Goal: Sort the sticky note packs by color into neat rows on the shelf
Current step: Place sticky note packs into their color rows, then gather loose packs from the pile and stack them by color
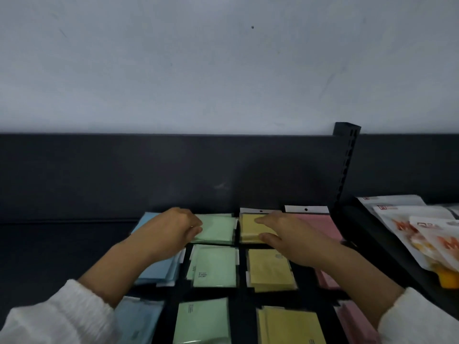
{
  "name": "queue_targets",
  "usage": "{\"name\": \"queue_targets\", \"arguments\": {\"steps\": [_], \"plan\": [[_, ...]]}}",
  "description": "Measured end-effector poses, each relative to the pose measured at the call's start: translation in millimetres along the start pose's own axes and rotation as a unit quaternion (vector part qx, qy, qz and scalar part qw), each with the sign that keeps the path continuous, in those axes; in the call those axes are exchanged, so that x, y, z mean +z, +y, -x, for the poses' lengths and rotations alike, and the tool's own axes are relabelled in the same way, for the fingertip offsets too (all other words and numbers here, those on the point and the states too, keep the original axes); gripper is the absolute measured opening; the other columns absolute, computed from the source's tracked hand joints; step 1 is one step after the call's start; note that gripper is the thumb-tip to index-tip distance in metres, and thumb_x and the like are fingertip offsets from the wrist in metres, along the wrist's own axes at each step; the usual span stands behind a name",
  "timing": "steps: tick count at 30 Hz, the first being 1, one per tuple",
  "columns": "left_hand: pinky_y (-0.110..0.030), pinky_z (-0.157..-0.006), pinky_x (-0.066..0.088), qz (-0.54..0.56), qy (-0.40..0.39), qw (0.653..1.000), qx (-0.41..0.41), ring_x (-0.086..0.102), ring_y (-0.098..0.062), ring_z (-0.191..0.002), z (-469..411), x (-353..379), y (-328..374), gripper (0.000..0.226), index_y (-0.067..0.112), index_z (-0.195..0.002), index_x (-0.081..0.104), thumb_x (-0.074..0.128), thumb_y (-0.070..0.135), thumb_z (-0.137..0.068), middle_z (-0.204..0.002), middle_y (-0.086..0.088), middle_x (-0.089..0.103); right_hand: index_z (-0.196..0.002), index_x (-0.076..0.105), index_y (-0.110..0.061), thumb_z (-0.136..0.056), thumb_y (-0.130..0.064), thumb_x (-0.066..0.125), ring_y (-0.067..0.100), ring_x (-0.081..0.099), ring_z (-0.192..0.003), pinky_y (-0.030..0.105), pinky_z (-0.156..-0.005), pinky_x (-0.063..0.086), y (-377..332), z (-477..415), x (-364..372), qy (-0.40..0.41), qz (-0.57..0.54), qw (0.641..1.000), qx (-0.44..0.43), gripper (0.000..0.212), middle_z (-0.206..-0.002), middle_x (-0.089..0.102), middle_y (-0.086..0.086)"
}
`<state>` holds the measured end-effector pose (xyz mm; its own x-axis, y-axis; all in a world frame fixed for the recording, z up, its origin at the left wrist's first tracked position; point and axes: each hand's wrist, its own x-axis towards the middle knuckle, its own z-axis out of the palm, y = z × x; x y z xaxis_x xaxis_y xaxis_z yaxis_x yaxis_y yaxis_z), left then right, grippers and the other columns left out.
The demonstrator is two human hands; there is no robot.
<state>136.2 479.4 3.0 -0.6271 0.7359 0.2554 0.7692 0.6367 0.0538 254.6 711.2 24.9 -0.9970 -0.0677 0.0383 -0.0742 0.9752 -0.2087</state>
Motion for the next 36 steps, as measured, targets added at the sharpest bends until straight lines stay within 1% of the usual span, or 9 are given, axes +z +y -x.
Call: {"name": "queue_targets", "arguments": {"steps": [4, 10, 15, 17, 19, 21, 26, 30, 36], "plan": [[-0.025, -0.09, 0.044, 0.029, 0.008, 0.999, -0.028, 0.057, -0.012, -0.103, 28, 0, -4, 0.03, 0.02, -0.113, 0.067, 0.049, 0.034, -0.093, -0.113, 0.001, 0.065, -0.139, 0.041, -0.019, -0.098, -0.033, 0.042, 0.017, 0.041, -0.129, 0.028, -0.106, 0.034, -12, 0, 7, -0.002, -0.017, 0.999, -0.029, 0.043, -0.144, 0.043, 0.001], [-0.022, -0.097, 0.04, 0.012, 0.008, 0.994, -0.104, 0.052, -0.01, -0.115, 84, 1, -18, 0.036, 0.023, -0.124, 0.058, 0.053, 0.037, -0.091, -0.125, 0.006, 0.058, -0.143, 0.035, -0.02, -0.098, -0.035, 0.042, 0.016, 0.038, -0.131, 0.026, -0.107, 0.032, -49, 7, 25, -0.016, -0.045, 0.996, -0.076, 0.048, -0.146, 0.04, 0.001], [-0.029, -0.083, 0.048, 0.029, -0.003, 0.989, -0.143, 0.058, -0.009, -0.093, 130, -5, -28, 0.045, 0.022, -0.101, 0.067, 0.042, 0.055, -0.083, -0.104, 0.006, 0.064, -0.141, 0.037, -0.021, -0.097, -0.035, 0.044, 0.017, 0.044, -0.127, 0.027, -0.105, 0.035, -104, 15, 38, -0.029, -0.111, 0.989, -0.088, 0.047, -0.141, 0.045, 0.003], [-0.029, -0.079, 0.049, 0.051, 0.007, 0.986, -0.16, 0.059, -0.01, -0.088, 145, -5, -33, 0.049, 0.021, -0.098, 0.068, 0.042, 0.058, -0.081, -0.099, 0.004, 0.065, -0.14, 0.039, -0.022, -0.095, -0.035, 0.049, 0.015, 0.052, -0.117, 0.025, -0.098, 0.042, -132, 19, 45, -0.051, -0.259, 0.963, -0.048, 0.049, -0.135, 0.051, 0.002], [-0.03, -0.081, 0.049, 0.064, 0.049, 0.977, -0.197, 0.062, -0.014, -0.093, 158, -2, -39, 0.032, 0.019, -0.102, 0.069, 0.054, 0.043, -0.087, -0.104, 0.003, 0.066, -0.142, 0.035, -0.026, -0.093, -0.034, 0.053, 0.005, 0.048, -0.112, 0.018, -0.091, 0.038, -160, 25, 58, -0.083, -0.43, 0.899, 0.006, 0.053, -0.138, 0.045, -0.005], [-0.032, -0.078, 0.05, 0.076, 0.08, 0.967, -0.23, 0.062, -0.016, -0.089, 171, 4, -46, 0.026, 0.018, -0.097, 0.071, 0.055, 0.037, -0.089, -0.099, 0.001, 0.068, -0.144, 0.029, -0.029, -0.092, -0.035, 0.052, 0.005, 0.041, -0.118, 0.02, -0.095, 0.033, -181, 24, 81, -0.085, -0.487, 0.868, 0.054, 0.057, -0.141, 0.036, -0.009], [-0.033, -0.06, 0.045, 0.104, 0.032, 0.964, -0.244, 0.054, -0.021, -0.064, 196, 16, -55, 0.053, 0.017, -0.05, 0.049, 0.044, 0.052, -0.09, -0.062, 0.001, 0.05, -0.146, 0.023, -0.023, -0.092, -0.031, 0.046, 0.021, 0.035, -0.135, 0.041, -0.112, 0.032, -214, 11, 126, -0.005, -0.447, 0.882, 0.147, 0.06, -0.151, 0.03, 0.003], [-0.036, -0.075, 0.047, 0.142, 0.01, 0.963, -0.228, 0.054, -0.022, -0.084, 200, 28, -43, 0.054, 0.02, -0.056, 0.051, 0.035, 0.059, -0.089, -0.084, 0.001, 0.056, -0.146, 0.021, -0.014, -0.095, -0.017, 0.042, 0.022, 0.029, -0.137, 0.036, -0.113, 0.029, -230, 8, 125, 0.038, -0.405, 0.893, 0.192, 0.055, -0.153, 0.018, 0.001], [-0.036, -0.074, 0.046, 0.203, -0.02, 0.949, -0.24, 0.054, -0.027, -0.089, 190, 34, -38, 0.051, 0.02, -0.055, 0.05, 0.04, 0.055, -0.09, -0.088, -0.006, 0.059, -0.132, 0.04, -0.008, -0.09, -0.005, 0.045, 0.026, 0.052, -0.112, 0.031, -0.092, 0.046, -248, 11, 128, 0.085, -0.369, 0.878, 0.293, 0.043, -0.131, 0.05, 0.012]]}}
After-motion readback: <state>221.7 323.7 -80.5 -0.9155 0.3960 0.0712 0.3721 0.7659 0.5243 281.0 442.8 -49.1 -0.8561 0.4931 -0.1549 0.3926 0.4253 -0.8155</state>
